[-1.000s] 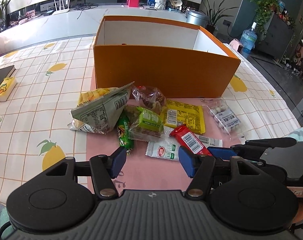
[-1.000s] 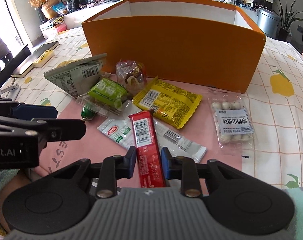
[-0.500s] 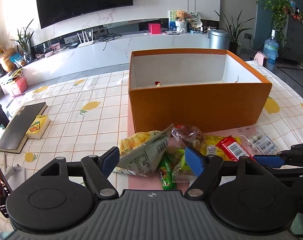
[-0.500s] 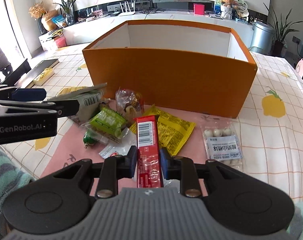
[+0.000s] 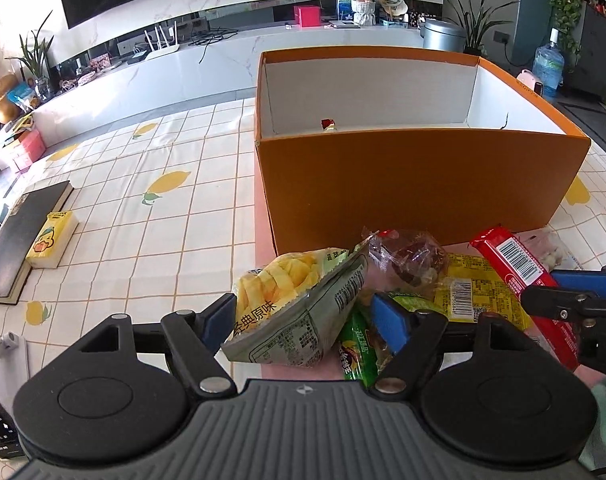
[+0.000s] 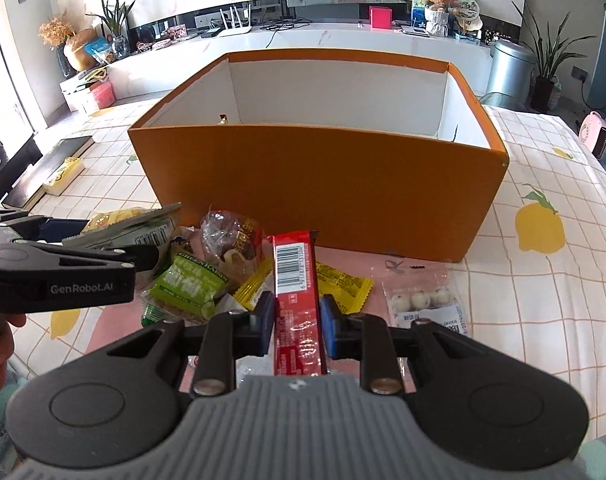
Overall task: Organize snacks
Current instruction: 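Lift the cracker pack and candy bar and carry them over the box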
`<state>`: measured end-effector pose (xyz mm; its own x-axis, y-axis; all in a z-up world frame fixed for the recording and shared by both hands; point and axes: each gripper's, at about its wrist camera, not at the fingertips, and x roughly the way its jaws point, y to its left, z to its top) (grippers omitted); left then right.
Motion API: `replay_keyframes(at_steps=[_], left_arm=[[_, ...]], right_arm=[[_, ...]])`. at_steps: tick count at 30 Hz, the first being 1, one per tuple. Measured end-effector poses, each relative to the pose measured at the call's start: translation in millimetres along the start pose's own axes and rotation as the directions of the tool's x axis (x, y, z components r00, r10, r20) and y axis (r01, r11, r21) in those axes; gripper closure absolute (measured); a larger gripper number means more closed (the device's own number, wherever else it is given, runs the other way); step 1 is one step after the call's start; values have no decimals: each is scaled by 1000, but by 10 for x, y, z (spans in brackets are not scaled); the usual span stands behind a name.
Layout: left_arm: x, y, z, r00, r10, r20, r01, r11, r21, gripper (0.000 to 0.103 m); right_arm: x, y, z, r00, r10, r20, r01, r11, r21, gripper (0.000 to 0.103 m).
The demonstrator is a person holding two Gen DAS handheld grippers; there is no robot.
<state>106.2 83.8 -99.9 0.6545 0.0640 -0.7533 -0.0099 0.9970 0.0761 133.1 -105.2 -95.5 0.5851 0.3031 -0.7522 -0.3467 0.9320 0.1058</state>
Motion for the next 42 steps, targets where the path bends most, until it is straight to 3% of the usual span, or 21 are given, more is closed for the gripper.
replay_keyframes(at_steps=[6,15,31,42], left_arm=[[70,27,-6,1000,-10,-7,10,1000,-7,39],[16,92,-10,1000,-25,6,25,999,-44,56],[-643,85,73,994,-27,106,34,997,-71,58],[-1055,73,399,971,-76,225,93,994,-63,58]], right_arm=[[81,20,16,1000,-5,-18,4,1000,-11,81],[85,29,20,1000,-2,-30,2,1000,-8,81],[-522,24,112,996,23,83,-20,999,-30,81],[-909,17,439,982,57,180,-44,996,-79,82]])
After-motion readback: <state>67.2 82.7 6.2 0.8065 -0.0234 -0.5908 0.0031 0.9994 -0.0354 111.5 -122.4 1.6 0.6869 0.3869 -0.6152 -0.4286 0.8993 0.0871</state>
